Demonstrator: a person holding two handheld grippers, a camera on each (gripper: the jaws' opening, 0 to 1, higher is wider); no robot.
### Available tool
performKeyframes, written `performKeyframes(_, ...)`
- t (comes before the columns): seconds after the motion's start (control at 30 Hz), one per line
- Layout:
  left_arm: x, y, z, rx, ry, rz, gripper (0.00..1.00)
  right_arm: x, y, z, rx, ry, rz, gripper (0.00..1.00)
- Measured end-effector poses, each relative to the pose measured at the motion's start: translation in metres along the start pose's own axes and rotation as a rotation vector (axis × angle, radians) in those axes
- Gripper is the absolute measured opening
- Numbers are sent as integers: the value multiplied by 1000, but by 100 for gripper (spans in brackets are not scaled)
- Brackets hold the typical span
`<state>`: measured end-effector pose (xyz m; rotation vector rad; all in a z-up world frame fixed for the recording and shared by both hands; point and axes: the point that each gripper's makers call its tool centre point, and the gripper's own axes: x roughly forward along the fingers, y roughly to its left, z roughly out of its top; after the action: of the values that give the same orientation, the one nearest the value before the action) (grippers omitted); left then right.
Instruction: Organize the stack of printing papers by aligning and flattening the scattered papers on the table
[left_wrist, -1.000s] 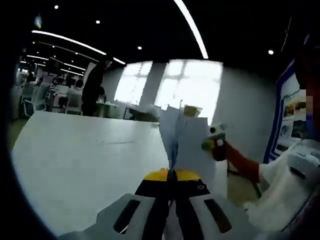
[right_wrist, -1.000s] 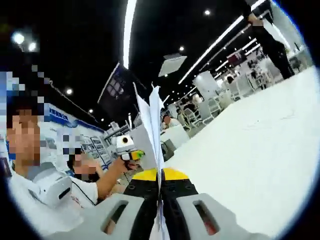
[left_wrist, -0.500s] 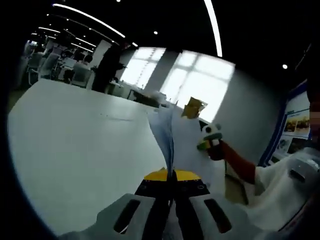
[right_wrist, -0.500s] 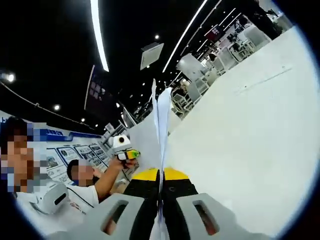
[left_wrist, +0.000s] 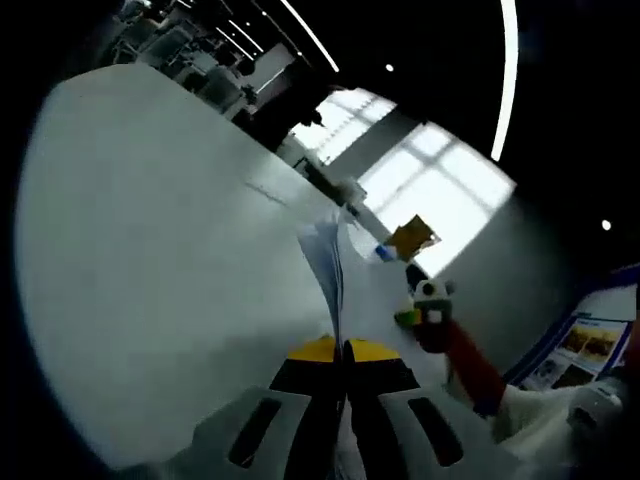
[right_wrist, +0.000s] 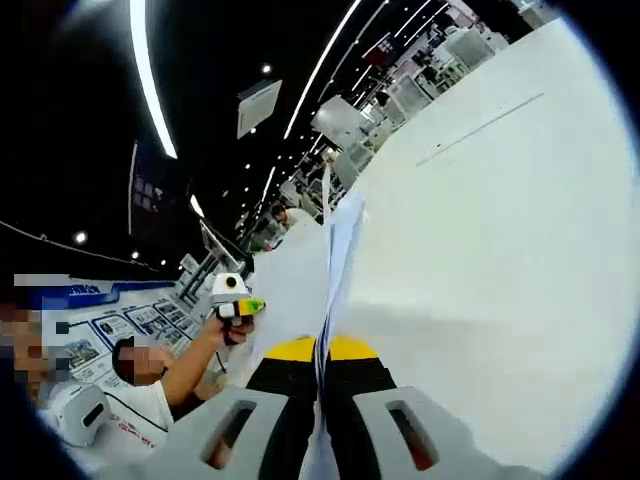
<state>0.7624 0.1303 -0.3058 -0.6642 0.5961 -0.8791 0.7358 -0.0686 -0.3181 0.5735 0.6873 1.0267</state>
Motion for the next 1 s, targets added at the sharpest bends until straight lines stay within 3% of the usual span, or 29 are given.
performKeyframes(0.07,5,6,-2,31,9,28,6,3,-6,-2,-41,9,-46,0)
performKeyframes(0.13,6,13,-4,139,28,64,6,5,-8,-6,-116,25,-51,0)
performKeyframes(0.17,7,11,-2,201,15,56,6,4,-10,-3,-115,21,-56,0)
performKeyframes(0.2,7,7,-2,233,11,44,6,4,-13,-3,-183,23,-70,0)
performKeyframes(0.3,5,-2,0,411,-15,45,6,5,-17,-5,-359,46,-106,0)
performKeyframes(0.33,4,-3,-1,510,-14,61,6,5,-18,-5,-406,49,-110,0)
performKeyframes(0.43,4,-1,-11,742,22,112,6,7,-20,-11,-480,76,-128,0)
performKeyframes(0.53,3,0,-18,902,31,145,6,7,-29,-9,-544,85,-143,0)
performKeyframes(0.63,3,2,-24,952,43,155,6,8,-32,-14,-650,88,-138,0)
performKeyframes(0.83,2,13,-33,982,84,178,6,6,-34,-10,-627,87,-158,1)
performKeyframes(0.9,2,18,-37,996,108,194,6,5,-35,-8,-610,76,-162,10)
performKeyframes(1.0,1,17,-36,999,101,192,6,-15,-50,-1,-630,99,-244,16)
